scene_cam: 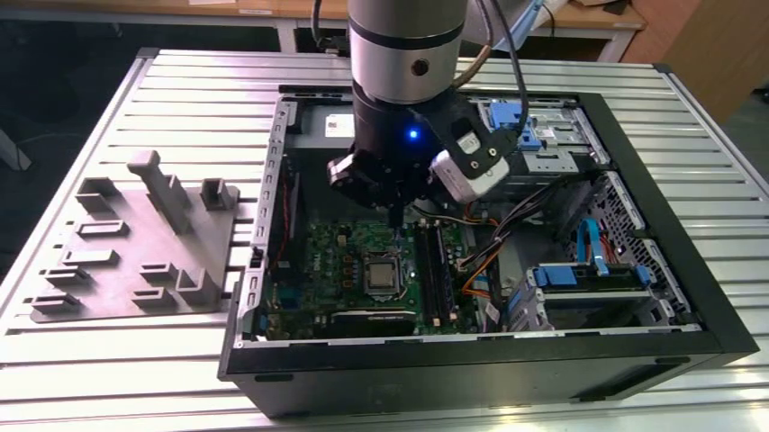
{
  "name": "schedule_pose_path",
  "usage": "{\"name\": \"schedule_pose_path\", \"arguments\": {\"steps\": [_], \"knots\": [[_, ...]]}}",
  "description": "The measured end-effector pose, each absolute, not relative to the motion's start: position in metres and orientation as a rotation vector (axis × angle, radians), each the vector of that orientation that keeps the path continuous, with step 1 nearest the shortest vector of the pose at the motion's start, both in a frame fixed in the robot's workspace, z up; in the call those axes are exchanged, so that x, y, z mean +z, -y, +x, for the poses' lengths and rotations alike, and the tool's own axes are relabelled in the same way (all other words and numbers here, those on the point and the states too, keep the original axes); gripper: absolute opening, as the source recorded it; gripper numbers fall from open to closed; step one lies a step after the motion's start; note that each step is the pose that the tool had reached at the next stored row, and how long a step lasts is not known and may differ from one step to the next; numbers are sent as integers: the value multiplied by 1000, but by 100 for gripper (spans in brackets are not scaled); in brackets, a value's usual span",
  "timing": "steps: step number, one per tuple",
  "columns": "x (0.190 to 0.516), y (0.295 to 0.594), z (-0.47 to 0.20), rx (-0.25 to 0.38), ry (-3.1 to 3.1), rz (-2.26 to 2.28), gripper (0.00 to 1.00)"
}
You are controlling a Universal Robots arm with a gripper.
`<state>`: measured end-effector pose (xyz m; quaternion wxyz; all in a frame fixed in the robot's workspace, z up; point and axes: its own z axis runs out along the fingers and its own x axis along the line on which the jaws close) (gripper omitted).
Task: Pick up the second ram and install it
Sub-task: 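Insert the second ram into the second slot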
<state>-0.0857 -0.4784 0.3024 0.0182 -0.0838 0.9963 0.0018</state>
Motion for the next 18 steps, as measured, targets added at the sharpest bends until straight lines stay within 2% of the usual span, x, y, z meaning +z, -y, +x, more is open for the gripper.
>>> {"name": "schedule_pose_path", "arguments": {"steps": [18], "knots": [[302, 478, -86, 8, -3080, -395, 11]]}}
